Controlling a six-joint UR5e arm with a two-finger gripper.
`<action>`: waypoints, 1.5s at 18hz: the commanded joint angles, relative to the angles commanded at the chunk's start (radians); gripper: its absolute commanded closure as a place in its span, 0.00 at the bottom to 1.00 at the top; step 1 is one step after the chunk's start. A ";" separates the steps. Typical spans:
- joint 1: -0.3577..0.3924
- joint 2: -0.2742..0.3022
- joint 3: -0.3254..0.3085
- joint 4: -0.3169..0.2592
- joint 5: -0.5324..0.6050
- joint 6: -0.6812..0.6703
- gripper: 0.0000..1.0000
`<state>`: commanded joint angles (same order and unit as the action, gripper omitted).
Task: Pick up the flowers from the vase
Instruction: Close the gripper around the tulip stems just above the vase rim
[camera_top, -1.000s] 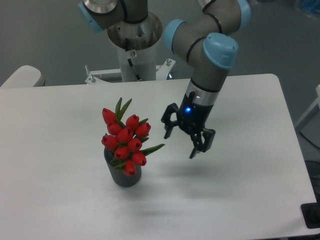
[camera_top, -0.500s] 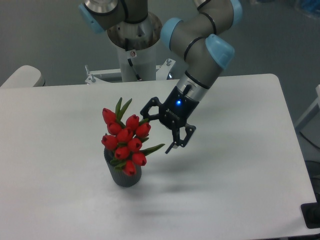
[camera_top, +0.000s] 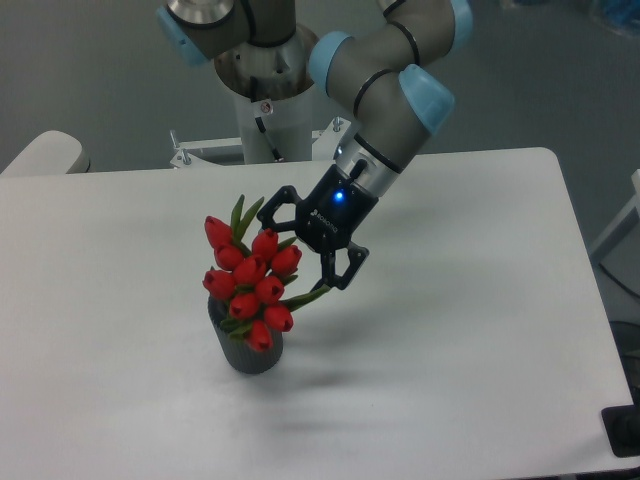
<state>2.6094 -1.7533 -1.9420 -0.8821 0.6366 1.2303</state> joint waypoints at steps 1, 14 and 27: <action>-0.002 -0.002 0.000 0.006 -0.002 0.002 0.00; -0.054 -0.038 -0.002 0.066 -0.011 0.002 0.00; -0.057 -0.054 -0.011 0.071 -0.087 0.028 0.00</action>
<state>2.5525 -1.8070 -1.9527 -0.8115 0.5492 1.2578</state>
